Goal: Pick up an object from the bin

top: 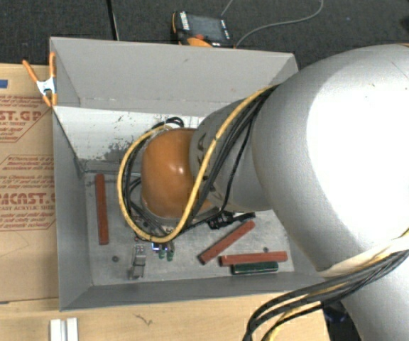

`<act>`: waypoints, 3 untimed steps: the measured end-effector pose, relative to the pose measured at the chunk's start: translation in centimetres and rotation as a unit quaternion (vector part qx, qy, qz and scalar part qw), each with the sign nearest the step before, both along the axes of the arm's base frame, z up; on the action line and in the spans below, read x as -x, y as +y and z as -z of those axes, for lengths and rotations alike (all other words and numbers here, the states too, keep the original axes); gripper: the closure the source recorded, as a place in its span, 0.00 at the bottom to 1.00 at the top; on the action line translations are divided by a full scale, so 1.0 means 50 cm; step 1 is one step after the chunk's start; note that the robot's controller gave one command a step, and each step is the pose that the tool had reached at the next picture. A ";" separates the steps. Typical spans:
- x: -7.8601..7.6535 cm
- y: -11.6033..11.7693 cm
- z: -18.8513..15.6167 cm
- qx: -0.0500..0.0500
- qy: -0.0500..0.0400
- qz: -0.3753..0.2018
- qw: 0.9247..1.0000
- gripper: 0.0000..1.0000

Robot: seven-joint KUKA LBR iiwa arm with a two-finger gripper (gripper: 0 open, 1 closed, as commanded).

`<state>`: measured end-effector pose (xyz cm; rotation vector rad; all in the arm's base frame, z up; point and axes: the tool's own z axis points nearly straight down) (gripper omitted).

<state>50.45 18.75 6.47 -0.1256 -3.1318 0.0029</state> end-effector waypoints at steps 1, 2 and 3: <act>0.014 -0.256 -0.137 0.001 -0.005 0.063 0.998 0.00; -0.031 -0.453 -0.008 0.000 -0.004 -0.073 0.997 0.00; -0.031 -0.448 -0.016 -0.002 0.000 -0.075 0.997 1.00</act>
Offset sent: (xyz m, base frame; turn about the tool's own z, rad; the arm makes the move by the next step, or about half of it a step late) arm -0.0080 -0.1233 0.0672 0.1194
